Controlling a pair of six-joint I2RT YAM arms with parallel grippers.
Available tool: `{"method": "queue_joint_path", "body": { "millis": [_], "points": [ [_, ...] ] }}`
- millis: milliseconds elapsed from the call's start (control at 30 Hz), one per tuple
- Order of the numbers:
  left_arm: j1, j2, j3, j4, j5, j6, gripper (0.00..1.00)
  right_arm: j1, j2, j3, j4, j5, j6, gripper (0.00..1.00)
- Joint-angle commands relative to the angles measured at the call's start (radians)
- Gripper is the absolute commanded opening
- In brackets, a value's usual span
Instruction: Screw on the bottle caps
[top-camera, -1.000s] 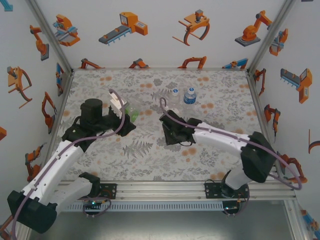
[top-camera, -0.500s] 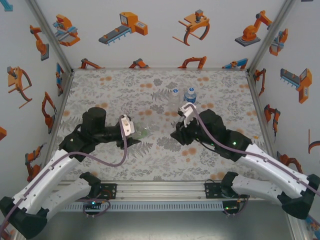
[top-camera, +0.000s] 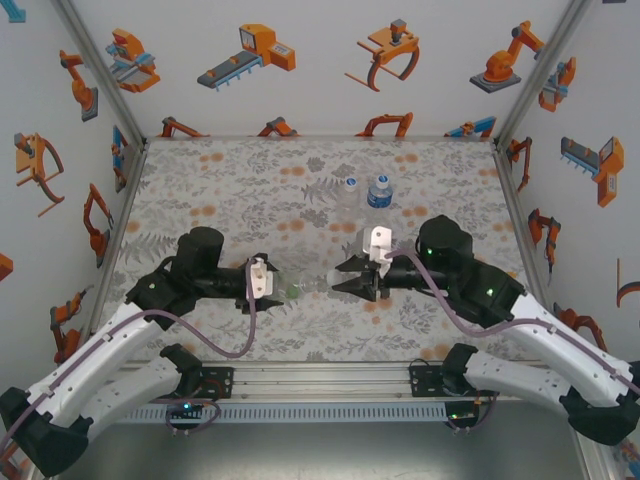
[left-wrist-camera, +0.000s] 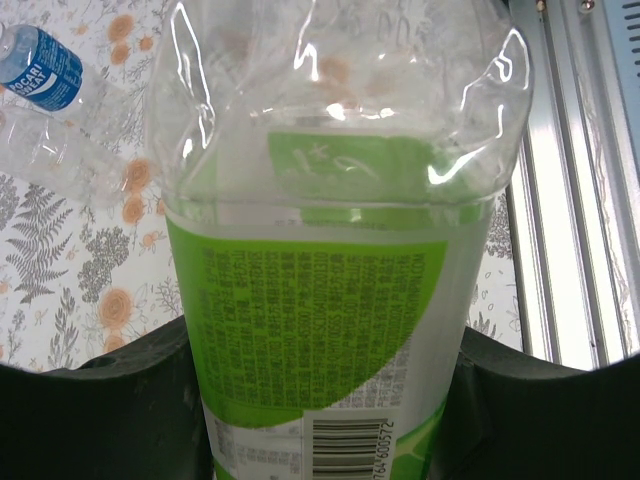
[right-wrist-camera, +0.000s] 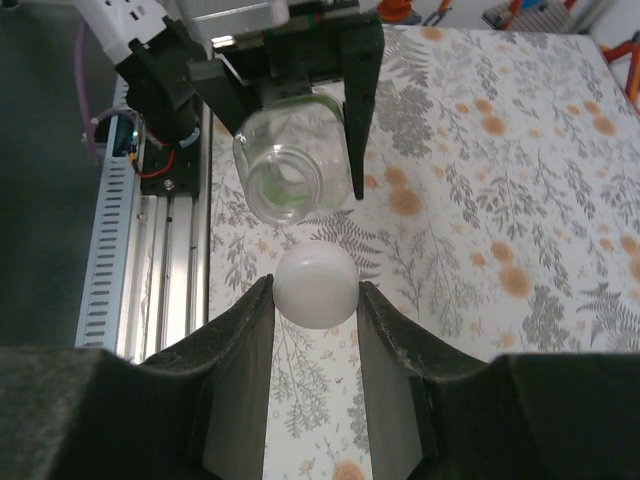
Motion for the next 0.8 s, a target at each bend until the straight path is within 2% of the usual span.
{"method": "queue_joint_path", "body": {
  "millis": [0, 300, 767],
  "points": [
    [-0.006, -0.003, -0.004, -0.007, 0.046, 0.025, 0.00, 0.013, 0.042, 0.065, 0.018, -0.102, -0.066, 0.00],
    [-0.008, 0.018, 0.010, -0.015, 0.034, 0.001, 0.00, 0.046, 0.107, 0.085, 0.055, -0.112, -0.067, 0.00],
    [-0.008, 0.023, 0.013, -0.015, 0.034, -0.006, 0.00, 0.081, 0.141, 0.063, 0.078, -0.052, -0.077, 0.00]
  ]
}}
